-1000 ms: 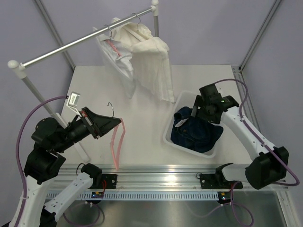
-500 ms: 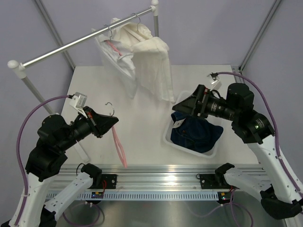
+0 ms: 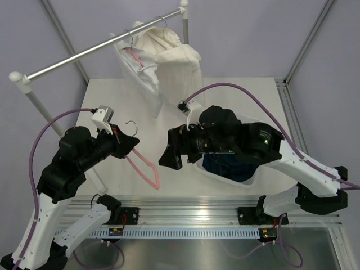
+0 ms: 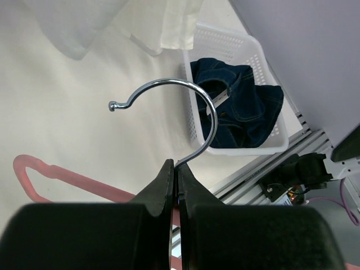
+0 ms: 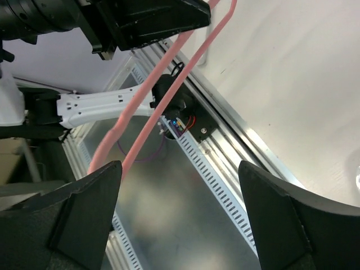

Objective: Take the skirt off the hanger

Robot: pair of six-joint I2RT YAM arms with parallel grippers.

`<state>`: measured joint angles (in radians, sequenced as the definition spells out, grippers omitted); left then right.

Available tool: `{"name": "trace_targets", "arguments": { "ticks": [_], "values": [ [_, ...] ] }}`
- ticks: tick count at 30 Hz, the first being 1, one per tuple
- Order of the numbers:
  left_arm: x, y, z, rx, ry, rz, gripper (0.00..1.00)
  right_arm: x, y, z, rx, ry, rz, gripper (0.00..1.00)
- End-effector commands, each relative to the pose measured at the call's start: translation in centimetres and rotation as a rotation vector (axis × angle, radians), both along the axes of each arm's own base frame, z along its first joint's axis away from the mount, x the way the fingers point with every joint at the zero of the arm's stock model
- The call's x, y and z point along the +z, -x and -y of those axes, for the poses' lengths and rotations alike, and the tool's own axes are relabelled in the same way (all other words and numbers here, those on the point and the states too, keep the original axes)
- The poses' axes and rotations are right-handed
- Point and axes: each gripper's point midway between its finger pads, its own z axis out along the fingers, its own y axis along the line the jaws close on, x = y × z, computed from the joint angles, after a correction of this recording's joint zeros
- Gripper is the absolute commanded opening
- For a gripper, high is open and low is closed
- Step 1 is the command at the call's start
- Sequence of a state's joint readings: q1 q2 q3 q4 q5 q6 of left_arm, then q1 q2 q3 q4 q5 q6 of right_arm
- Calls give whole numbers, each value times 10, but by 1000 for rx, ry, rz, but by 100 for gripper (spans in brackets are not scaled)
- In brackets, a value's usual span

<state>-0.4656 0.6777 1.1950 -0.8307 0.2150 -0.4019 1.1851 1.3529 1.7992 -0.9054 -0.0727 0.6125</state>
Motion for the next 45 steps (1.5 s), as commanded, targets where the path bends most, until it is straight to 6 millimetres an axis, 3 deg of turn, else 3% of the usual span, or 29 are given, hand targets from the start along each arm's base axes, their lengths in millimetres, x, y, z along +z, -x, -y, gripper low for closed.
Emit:
{"name": "trace_targets", "arguments": {
  "ticks": [1,10,14,21,27,30,37,45],
  "values": [
    [17,-2,-9,36,-15,70,0,-5,-10,-6,-51,116,133,91],
    [12,-6,-11,53,-28,52,0,-8,15,-20,-14,164,180,87],
    [10,-5,-11,53,-31,49,0,-7,3,-11,-102,181,215,86],
    [7,-5,-14,61,-44,48,0,15,-13,7,-209,172,297,86],
    [3,-6,-18,77,-66,45,0,36,-10,13,-197,152,332,86],
    [1,-8,-19,86,-74,44,0,38,0,6,-152,131,321,85],
    [9,-11,-19,89,-81,51,0,18,23,-20,-46,158,279,81],
    [9,-13,-21,99,-97,46,0,11,48,-48,38,159,263,77]
  ]
}}
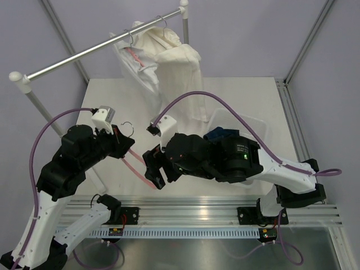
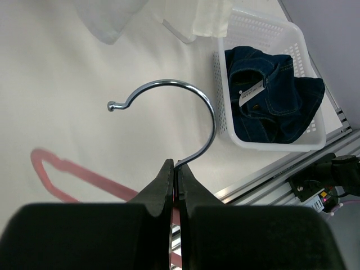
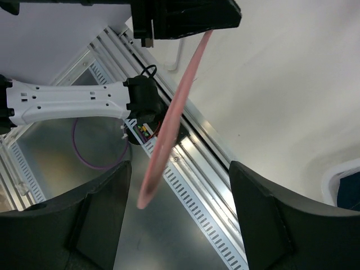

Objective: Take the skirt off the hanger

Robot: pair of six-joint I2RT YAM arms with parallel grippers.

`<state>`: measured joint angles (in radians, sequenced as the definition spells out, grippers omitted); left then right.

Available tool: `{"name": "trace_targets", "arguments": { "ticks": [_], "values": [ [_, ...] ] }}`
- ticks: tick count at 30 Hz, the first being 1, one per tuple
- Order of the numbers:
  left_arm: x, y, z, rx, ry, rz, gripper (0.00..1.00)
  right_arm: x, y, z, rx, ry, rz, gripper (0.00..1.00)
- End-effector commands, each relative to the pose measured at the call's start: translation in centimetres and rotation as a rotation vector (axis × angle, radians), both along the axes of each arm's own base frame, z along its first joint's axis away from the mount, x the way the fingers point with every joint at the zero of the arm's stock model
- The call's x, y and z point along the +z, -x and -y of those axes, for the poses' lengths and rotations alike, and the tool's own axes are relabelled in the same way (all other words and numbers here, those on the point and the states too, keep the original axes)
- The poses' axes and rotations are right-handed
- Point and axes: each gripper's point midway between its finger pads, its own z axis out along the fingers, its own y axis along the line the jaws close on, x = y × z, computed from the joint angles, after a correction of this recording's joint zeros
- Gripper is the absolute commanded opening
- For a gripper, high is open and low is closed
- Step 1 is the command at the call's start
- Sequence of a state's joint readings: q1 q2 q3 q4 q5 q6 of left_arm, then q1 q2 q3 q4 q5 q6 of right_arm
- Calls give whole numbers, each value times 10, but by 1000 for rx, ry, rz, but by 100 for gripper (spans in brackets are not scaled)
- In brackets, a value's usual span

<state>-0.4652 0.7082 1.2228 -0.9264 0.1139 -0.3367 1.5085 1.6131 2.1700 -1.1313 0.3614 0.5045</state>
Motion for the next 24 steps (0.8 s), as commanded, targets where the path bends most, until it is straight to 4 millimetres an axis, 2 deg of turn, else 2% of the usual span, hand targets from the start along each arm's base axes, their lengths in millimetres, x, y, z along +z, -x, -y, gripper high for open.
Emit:
{"name": "trace_targets", "arguments": {
  "ticks": [1,11,14,15,18,19,20,21,22,23,24],
  "values": [
    [28,-7,-2,23,25,84,0,6,14,-11,48,-21,-14,76],
    [34,-2,-3,13,34,101,0,-19,20,-21,50,25,-37,72],
    [37,-1,-4,10,34,107,0,-26,20,-20,52,40,-35,66],
    [38,0,-4,11,31,107,0,-26,21,-21,54,40,-36,61],
    [39,4,-2,-11,36,118,0,-27,22,-20,65,32,-37,14],
    [42,7,-2,-21,46,128,3,-25,22,-22,67,18,-36,0],
    [42,8,-1,-31,49,132,16,-29,22,-21,65,25,-37,0],
    [43,9,0,-35,55,140,38,-29,21,-19,60,23,-36,0],
    [44,11,0,-41,62,141,79,-29,20,-19,50,20,-35,0],
    [46,14,-2,-37,68,151,99,-30,18,-19,41,17,-32,0],
    [47,17,-3,-31,78,146,99,-27,17,-17,35,6,-29,0]
  ]
}}
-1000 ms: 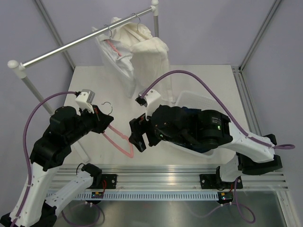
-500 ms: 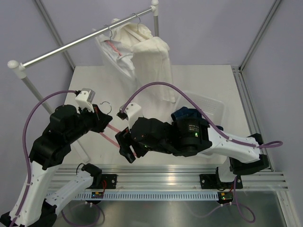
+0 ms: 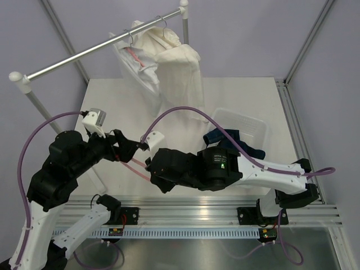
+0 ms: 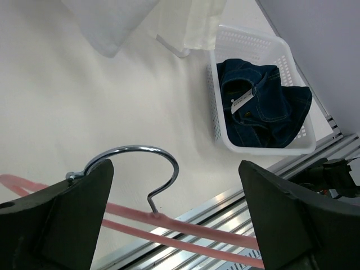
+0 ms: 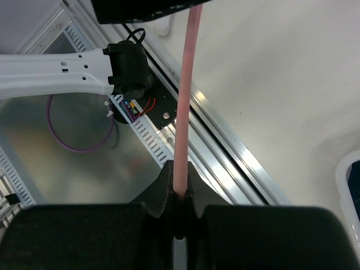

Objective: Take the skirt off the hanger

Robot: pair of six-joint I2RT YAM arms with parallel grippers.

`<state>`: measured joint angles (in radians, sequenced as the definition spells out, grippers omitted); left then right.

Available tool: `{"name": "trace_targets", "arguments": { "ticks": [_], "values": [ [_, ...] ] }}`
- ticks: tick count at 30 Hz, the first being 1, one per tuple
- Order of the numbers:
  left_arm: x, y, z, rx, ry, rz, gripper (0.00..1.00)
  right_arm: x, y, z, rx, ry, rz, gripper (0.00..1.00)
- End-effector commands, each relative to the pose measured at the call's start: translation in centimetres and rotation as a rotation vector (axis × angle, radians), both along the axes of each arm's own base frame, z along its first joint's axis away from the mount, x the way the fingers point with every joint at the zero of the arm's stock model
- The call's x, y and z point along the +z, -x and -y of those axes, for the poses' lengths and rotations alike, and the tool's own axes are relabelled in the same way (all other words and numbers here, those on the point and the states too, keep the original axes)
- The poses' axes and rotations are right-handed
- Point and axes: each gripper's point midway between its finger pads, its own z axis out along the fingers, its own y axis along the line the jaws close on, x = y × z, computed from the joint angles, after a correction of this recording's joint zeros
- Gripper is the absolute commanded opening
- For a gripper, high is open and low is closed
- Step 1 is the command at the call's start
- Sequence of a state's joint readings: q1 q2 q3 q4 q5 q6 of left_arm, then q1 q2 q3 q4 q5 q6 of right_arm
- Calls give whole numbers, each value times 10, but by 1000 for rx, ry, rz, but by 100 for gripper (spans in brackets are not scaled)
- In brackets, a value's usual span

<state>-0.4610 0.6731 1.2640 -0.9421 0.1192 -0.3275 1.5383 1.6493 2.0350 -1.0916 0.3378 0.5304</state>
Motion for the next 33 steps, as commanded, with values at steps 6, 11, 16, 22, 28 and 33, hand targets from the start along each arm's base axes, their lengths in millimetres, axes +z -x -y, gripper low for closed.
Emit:
{"name": "trace_targets", "arguments": {
  "ticks": [6,11,16,22,28,33],
  "values": [
    [50,17,-33,179,119,87,99,34,-10,-7,-35,-125,63,0],
    [96,45,-71,334,314,227,99,53,-32,-15,-105,-124,173,0],
    [127,82,-92,352,504,354,99,74,-66,-36,-170,-159,266,0],
    [133,90,-98,361,516,361,99,113,-115,-59,-204,-301,345,0],
    [118,90,-96,361,506,329,99,129,-139,-84,-184,-328,501,0],
    [103,91,-97,368,495,308,99,131,-150,-105,-142,-356,538,0]
  ]
}}
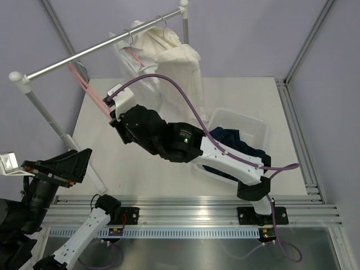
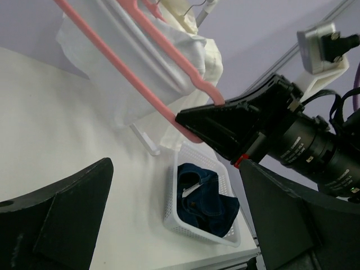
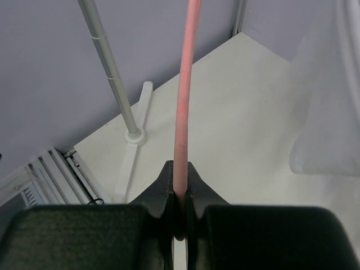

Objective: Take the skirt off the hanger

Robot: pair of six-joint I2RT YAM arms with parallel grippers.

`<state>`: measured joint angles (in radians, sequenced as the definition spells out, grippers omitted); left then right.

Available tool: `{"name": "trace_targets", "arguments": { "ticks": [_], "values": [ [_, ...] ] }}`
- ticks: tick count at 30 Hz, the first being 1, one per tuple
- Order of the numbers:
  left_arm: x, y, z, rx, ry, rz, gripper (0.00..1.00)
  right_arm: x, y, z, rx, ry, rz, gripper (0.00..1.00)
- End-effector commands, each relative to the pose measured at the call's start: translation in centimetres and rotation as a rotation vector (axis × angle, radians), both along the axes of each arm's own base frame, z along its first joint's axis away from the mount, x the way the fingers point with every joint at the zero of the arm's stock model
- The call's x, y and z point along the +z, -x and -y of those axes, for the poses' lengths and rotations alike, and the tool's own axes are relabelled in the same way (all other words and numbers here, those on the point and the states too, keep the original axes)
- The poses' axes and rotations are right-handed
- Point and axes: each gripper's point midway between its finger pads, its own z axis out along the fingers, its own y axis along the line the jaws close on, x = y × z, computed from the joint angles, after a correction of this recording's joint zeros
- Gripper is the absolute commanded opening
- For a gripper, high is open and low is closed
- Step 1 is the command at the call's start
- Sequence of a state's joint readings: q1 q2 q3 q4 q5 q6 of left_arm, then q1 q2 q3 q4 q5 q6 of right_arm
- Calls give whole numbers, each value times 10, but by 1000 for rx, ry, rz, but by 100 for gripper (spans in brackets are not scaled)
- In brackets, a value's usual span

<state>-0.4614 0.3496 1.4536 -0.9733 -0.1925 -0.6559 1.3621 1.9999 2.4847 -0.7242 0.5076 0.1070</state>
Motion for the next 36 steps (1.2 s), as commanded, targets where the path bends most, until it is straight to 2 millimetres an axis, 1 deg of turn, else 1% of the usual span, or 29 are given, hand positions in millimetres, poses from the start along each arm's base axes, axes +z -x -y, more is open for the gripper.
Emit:
{"name": "trace_targets", "arguments": {
  "ticks": [1,2,3,6,7,8,10,12,13,14,16,17,19,23,25,29,30,31,33,34,35,36],
  "values": [
    [-5,3,-6,24,11,-1,99,51,-16,-9,25,-139,99,0],
    [-10,3,-7,29,3,-14,99,52,-18,-11,34,-146,99,0],
    [-10,4,-9,33,2,-14,99,49,-21,-16,40,-144,101,0],
    [-14,4,-8,32,2,-23,99,54,-32,-25,66,-170,151,0],
    [-13,6,-9,30,5,-17,99,52,-34,-28,77,-172,149,0],
    [-13,7,-9,28,8,-17,99,46,-43,-32,72,-169,144,0],
    [-12,9,-10,28,10,-14,99,47,-46,-36,90,-189,140,0],
    [-13,11,-12,36,8,-19,99,39,-51,-44,97,-183,136,0],
    [-12,13,-14,36,9,-14,99,40,-52,-47,106,-191,143,0],
    [-12,13,-15,42,8,-14,99,35,-55,-51,103,-184,144,0],
    [-11,16,-16,41,6,-14,99,36,-56,-55,119,-204,141,0],
    [-10,16,-16,41,6,-12,99,32,-58,-59,125,-200,136,0],
    [-10,17,-18,46,5,-12,99,31,-60,-62,136,-234,100,0],
    [-9,18,-19,51,2,-12,99,18,-59,-68,152,-214,74,0],
    [-10,16,-17,46,0,-14,99,11,-60,-69,153,-202,56,0],
    [-14,11,-9,20,2,-29,99,4,-60,-69,153,-185,44,0],
    [-14,10,-8,16,3,-30,99,2,-58,-70,161,-178,38,4],
    [-14,10,-7,14,5,-30,99,0,-57,-70,164,-176,33,16],
    [-14,9,-6,9,7,-30,99,2,-57,-67,164,-170,28,45],
    [-14,9,-6,7,6,-32,99,3,-56,-64,156,-168,29,63],
    [-15,8,-5,3,3,-34,99,14,-55,-56,147,-182,36,70],
    [-15,8,-4,2,2,-35,99,15,-57,-53,131,-181,38,77]
  ]
}}
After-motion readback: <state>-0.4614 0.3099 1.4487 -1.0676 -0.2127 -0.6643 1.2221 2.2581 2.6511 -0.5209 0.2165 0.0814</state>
